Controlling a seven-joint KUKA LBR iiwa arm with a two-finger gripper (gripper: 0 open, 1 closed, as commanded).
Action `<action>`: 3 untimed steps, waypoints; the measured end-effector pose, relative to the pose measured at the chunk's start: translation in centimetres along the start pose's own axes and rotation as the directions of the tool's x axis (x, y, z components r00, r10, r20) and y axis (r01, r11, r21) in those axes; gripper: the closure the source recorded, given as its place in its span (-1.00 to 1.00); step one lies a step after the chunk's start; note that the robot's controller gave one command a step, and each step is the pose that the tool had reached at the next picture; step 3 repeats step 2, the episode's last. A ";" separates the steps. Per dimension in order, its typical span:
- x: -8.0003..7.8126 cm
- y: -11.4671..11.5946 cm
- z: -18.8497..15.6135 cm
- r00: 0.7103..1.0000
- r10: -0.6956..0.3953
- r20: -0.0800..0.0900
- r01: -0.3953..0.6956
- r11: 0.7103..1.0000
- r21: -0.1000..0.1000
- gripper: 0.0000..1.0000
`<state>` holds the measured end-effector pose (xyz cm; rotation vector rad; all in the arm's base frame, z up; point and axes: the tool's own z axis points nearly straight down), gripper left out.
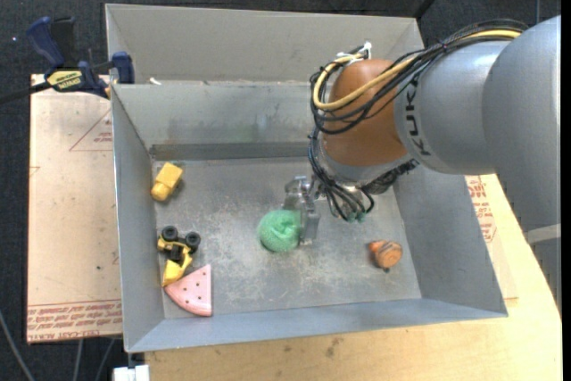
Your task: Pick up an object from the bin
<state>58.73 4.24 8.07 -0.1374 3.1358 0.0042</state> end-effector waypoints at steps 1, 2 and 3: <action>0.0 0.0 0.0 1.000 0.000 0.000 0.000 1.000 0.000 1.00; 0.0 0.0 0.0 1.000 0.000 0.000 0.000 1.000 0.000 1.00; 0.0 0.0 0.0 1.000 0.000 0.000 0.000 1.000 0.000 1.00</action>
Offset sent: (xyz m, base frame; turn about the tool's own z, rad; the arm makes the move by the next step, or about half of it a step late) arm 0.0000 0.0000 0.0000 0.0000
